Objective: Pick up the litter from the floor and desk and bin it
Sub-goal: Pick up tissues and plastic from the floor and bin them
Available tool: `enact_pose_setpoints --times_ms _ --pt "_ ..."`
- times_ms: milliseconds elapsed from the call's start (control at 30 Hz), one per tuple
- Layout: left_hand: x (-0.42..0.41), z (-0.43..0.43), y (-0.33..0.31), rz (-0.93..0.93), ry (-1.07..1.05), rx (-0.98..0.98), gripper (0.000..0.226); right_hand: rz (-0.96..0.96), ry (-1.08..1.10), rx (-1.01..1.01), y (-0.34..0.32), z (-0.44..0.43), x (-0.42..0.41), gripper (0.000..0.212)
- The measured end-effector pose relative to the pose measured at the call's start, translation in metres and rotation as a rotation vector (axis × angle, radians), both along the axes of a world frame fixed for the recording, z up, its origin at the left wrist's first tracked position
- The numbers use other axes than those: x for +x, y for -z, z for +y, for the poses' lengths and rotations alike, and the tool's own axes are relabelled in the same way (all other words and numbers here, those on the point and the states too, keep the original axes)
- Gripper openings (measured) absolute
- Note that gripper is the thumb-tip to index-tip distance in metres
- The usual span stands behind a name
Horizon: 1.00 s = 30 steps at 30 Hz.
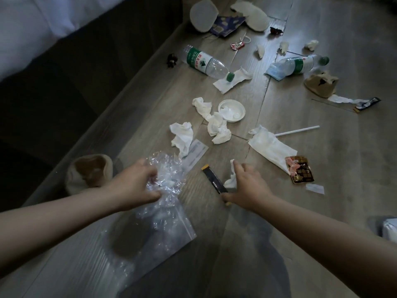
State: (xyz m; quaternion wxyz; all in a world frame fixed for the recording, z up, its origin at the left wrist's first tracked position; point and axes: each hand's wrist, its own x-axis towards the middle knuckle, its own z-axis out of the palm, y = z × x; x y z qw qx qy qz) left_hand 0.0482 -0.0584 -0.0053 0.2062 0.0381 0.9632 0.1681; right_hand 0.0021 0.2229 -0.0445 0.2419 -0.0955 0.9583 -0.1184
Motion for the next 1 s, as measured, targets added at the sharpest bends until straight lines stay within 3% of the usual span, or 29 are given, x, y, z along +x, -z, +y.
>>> enact_pose_setpoints --times_ms 133,267,367,567,800,1000 --pt "0.024 -0.013 0.012 -0.076 -0.036 -0.043 0.042 0.028 -0.129 0.016 0.003 -0.02 0.013 0.101" --pt "0.054 -0.023 0.036 -0.217 -0.105 -0.049 0.111 0.042 -0.192 0.02 0.009 -0.035 0.029 0.093" --pt "0.056 -0.024 0.044 -0.21 -0.083 -0.079 0.129 0.042 -0.193 0.041 0.01 -0.038 0.033 0.098" --pt "0.049 -0.012 0.051 -0.125 0.016 -0.261 0.11 0.003 -0.216 -0.023 0.003 -0.038 0.024 0.114" --pt "0.039 -0.001 0.052 -0.183 -0.087 -0.102 0.083 -0.012 -0.259 0.004 0.005 -0.037 0.02 0.107" --pt "0.038 0.005 0.052 -0.236 -0.129 -0.066 0.028 0.0 -0.291 0.003 0.009 -0.033 0.013 0.096"
